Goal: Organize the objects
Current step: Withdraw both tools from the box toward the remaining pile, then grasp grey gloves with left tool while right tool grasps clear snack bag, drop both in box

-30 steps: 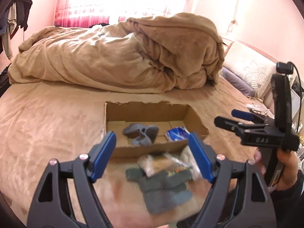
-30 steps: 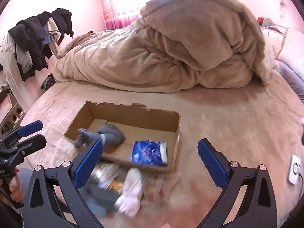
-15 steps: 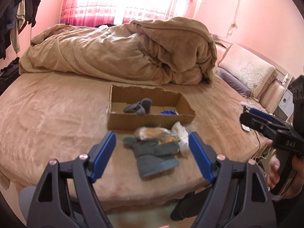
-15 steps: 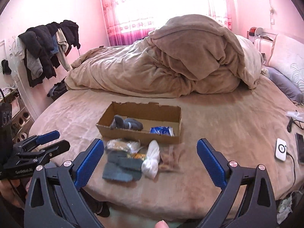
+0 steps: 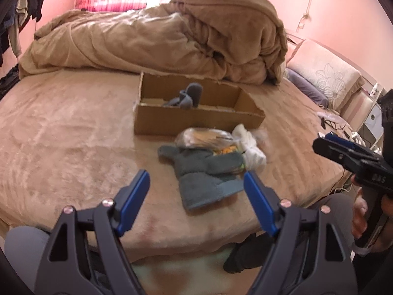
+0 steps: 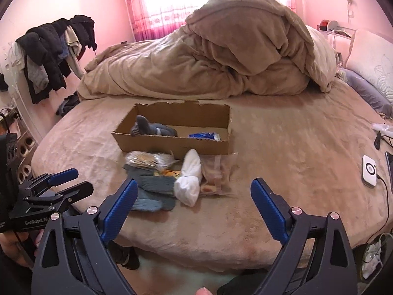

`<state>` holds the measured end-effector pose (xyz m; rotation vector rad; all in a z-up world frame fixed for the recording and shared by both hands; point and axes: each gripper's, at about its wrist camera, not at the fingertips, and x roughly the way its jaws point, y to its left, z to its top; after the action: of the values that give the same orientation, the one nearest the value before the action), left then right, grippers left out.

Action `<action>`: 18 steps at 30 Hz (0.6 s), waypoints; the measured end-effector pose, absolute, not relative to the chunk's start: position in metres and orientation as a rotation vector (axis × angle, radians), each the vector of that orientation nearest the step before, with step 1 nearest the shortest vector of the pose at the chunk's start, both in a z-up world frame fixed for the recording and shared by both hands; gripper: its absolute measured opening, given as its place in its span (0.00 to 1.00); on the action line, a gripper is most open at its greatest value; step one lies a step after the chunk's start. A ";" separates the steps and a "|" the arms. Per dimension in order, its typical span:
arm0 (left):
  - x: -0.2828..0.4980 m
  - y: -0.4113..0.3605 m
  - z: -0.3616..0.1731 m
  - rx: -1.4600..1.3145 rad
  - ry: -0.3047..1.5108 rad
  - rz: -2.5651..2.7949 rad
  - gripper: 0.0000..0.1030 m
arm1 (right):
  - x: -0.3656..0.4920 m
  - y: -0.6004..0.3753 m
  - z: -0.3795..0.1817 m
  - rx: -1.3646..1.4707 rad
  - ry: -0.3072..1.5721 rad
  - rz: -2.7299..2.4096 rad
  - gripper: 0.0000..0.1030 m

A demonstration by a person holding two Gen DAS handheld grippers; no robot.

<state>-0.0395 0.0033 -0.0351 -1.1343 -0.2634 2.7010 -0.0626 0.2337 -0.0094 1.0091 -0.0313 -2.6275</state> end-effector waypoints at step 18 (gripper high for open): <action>-0.096 0.020 -0.110 -1.234 -0.310 2.639 0.72 | -0.145 0.246 -0.073 1.142 0.007 -2.584 0.86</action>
<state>-0.0958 0.0197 -0.1096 -1.2337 -0.3098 2.6387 -0.1450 0.2465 -0.0732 1.1425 0.0074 -2.5840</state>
